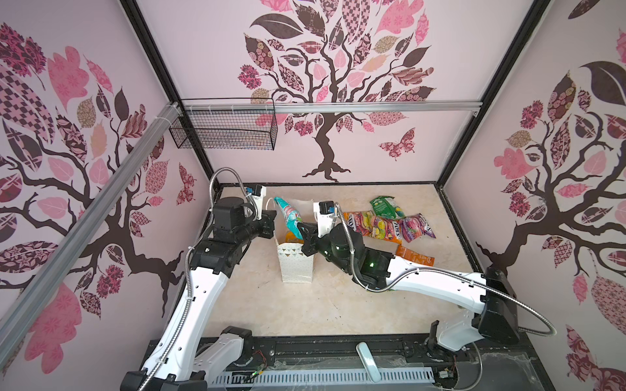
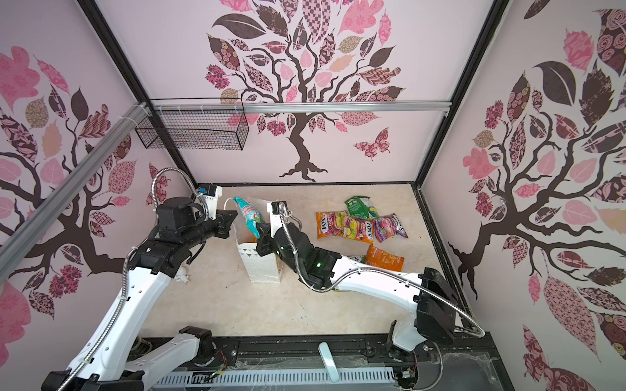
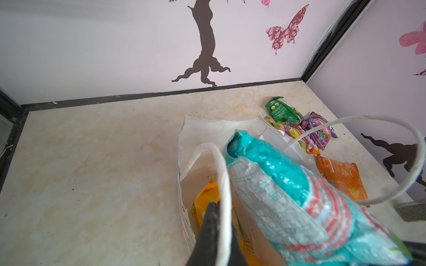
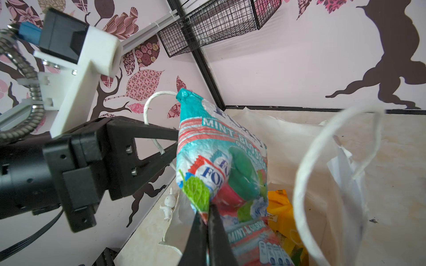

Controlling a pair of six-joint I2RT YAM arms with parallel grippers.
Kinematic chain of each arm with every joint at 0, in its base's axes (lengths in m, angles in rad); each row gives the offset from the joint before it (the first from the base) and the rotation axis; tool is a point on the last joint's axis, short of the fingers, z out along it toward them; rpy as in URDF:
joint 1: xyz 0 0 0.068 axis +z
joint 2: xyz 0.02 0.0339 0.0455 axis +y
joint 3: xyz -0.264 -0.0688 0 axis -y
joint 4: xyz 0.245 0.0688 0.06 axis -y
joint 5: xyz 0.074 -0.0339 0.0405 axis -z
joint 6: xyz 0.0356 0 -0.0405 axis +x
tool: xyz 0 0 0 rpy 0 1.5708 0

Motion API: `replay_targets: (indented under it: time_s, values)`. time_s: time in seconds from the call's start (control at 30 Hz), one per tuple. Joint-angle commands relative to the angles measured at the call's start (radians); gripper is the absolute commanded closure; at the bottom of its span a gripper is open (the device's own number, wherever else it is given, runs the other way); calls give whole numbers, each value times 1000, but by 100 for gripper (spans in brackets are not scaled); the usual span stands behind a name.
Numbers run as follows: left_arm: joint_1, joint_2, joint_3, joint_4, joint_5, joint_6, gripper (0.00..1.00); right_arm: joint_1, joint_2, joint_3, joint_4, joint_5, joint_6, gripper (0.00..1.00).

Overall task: Place the snacks into the paper bag
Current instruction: Place the snack in the paper bag.

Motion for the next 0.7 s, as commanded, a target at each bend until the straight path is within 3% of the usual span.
replay_targets:
  time_s: [0.0, 0.23, 0.5, 0.67]
  values:
    - [3, -12, -16, 15, -5, 4, 100, -7, 12, 13, 52, 24, -12, 95]
    - [3, -11, -16, 14, -3, 3, 100, -29, -11, -11, 40, 40, -22, 81]
    - [2, -9, -16, 15, -4, 3, 100, -29, -7, 27, 11, -17, -73, 79]
    - [3, -10, -15, 20, 4, -4, 100, -29, -16, 103, -117, -85, -198, 78]
